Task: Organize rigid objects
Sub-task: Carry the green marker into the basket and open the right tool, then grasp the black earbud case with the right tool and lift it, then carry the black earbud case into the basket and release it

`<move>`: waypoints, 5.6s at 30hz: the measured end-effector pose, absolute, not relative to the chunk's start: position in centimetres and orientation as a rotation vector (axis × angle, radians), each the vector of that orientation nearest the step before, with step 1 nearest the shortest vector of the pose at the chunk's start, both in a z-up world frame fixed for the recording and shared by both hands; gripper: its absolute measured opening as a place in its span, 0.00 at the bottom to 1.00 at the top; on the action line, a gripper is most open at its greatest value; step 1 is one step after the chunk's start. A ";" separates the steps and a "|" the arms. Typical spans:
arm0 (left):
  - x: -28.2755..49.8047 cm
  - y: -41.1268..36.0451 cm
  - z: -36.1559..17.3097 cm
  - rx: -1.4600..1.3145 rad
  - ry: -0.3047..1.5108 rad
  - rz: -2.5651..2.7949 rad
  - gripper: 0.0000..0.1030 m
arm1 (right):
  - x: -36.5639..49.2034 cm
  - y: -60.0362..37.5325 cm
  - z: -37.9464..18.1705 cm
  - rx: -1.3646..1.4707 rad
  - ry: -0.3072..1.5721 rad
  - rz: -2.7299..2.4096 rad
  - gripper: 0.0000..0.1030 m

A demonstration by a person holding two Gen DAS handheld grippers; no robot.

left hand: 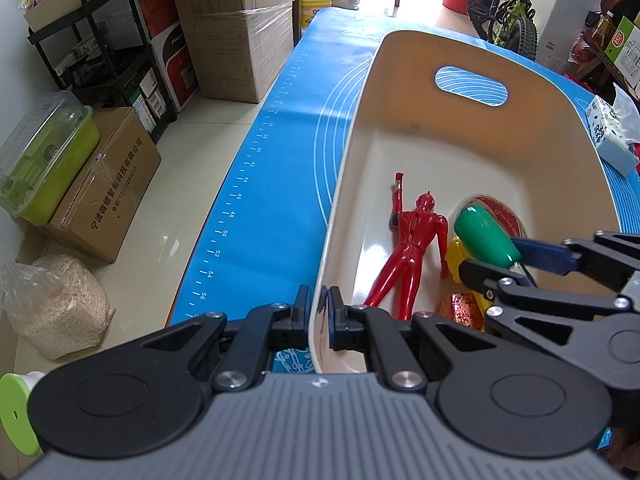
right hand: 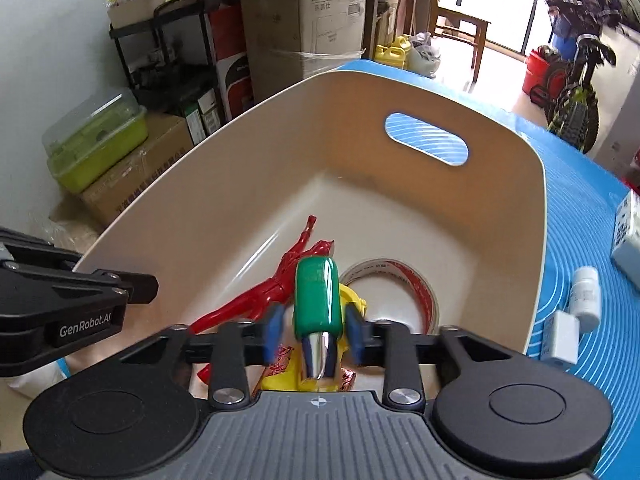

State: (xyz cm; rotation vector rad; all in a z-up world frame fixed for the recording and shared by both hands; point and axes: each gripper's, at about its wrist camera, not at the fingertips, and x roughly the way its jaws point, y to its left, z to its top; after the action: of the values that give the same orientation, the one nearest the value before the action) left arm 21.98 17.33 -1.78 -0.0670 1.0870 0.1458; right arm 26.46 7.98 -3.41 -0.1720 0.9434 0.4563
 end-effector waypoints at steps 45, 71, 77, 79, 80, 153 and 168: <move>21.9 17.4 -1.9 -0.061 1.085 0.150 0.10 | 27.9 -7.0 -6.6 -0.191 0.823 0.387 0.80; 21.9 17.3 -2.0 -0.056 1.086 0.154 0.11 | 30.2 -6.3 -11.3 -0.201 0.838 0.480 0.57; 21.9 17.3 -2.0 -0.055 1.086 0.155 0.11 | 30.2 -6.7 -10.9 -0.206 0.837 0.441 0.57; 21.9 17.3 -2.0 -0.055 1.086 0.155 0.11 | 30.2 -7.2 -10.3 -0.187 0.822 0.418 0.57; 21.9 17.3 -2.0 -0.055 1.086 0.155 0.11 | 30.2 -7.4 -9.9 -0.177 0.812 0.407 0.57; 21.9 16.9 -2.0 -0.040 1.088 0.160 0.11 | 27.9 -3.5 2.2 -0.111 0.681 0.263 0.98; 21.9 17.0 -2.0 -0.038 1.088 0.161 0.11 | 32.2 -9.7 -7.4 -0.101 0.905 0.018 0.98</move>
State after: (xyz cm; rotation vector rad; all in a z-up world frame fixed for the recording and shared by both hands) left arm 21.93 16.95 -1.96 -0.0384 1.0881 0.1612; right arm 32.23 -9.71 -7.42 -0.1008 0.9054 0.0185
